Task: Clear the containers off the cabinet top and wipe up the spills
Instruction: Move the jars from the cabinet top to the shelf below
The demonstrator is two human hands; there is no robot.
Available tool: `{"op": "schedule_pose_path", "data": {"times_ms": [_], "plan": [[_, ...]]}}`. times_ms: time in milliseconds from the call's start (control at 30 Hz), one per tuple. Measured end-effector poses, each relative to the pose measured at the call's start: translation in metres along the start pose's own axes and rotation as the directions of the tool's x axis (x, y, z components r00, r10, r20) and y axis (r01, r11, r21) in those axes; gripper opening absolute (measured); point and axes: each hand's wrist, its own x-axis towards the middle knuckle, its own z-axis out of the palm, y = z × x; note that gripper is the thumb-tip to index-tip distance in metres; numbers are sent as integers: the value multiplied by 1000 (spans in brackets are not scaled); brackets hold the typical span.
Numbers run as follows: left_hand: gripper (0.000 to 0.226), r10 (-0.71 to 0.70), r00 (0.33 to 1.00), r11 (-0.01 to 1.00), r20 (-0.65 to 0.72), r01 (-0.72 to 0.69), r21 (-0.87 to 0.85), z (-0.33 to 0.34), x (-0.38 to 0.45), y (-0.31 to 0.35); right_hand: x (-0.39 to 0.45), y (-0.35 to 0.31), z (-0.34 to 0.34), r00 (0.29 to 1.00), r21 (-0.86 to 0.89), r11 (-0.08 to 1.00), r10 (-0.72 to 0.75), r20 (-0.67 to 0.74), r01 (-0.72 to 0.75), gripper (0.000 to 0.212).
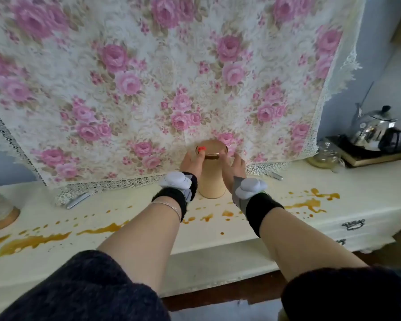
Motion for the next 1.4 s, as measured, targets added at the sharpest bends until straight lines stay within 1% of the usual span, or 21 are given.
{"op": "schedule_pose_path", "data": {"times_ms": [100, 200, 300, 433, 467, 567, 600, 633, 700, 733, 767, 833, 867, 1067, 1233, 1400], "plan": [[71, -56, 998, 998, 35, 56, 20, 7, 12, 4, 15, -2, 5, 993, 7, 998, 64, 96, -65, 78], [69, -114, 992, 990, 50, 118, -83, 15, 15, 9, 20, -4, 11, 987, 84, 992, 81, 139, -93, 78], [64, -99, 995, 982, 15, 100, -161, 16, 14, 8, 19, -2, 15, 993, 131, 990, 40, 108, -54, 71], [64, -90, 996, 980, 2, 89, -176, 14, 4, 6, 8, -3, 16, 998, 151, 987, 41, 57, -49, 70], [61, -79, 997, 983, -8, 77, -168, 12, -1, 6, 2, -5, 15, 998, 151, 988, 38, 47, -44, 72], [55, -49, 998, 988, -45, 42, -149, 5, -11, 5, -9, -6, 13, 1000, 118, 993, 19, 15, -21, 94], [53, -42, 998, 988, -53, 34, -151, 3, -16, 4, -12, -5, 12, 1000, 106, 994, 9, -1, -9, 96], [51, -34, 998, 988, -61, 24, -154, 0, -24, 2, -21, -6, 11, 1000, 88, 996, -1, -17, 3, 93], [44, -17, 995, 985, -97, 0, -175, -5, -41, 2, -40, -14, 5, 998, 34, 999, -25, -56, 27, 78], [44, -21, 993, 982, -118, -2, -188, -7, -51, 0, -47, -14, 3, 997, 3, 999, -35, -74, 35, 72], [50, -29, 990, 981, -137, 2, -196, -9, -59, -1, -53, -15, 0, 995, -20, 999, -43, -91, 41, 68], [65, -71, 986, 984, -152, 44, -170, -11, -72, -6, -64, -13, -3, 994, -53, 998, -41, -100, 36, 65], [68, -88, 983, 987, -163, 63, -148, -12, -79, -9, -70, -12, -4, 995, -66, 997, -36, -97, 29, 64], [62, -107, 973, 993, -205, 94, -72, -23, -120, -16, -109, -2, -7, 995, -82, 996, -50, -90, 42, 65], [65, -117, 974, 992, -192, 126, 32, -28, -150, -36, -142, 11, -8, 998, -115, 993, -19, -64, 12, 66], [63, -176, 969, 981, -176, 188, 57, -22, -173, -64, -174, 36, -13, 999, -166, 986, 0, -41, -6, 66]]}}
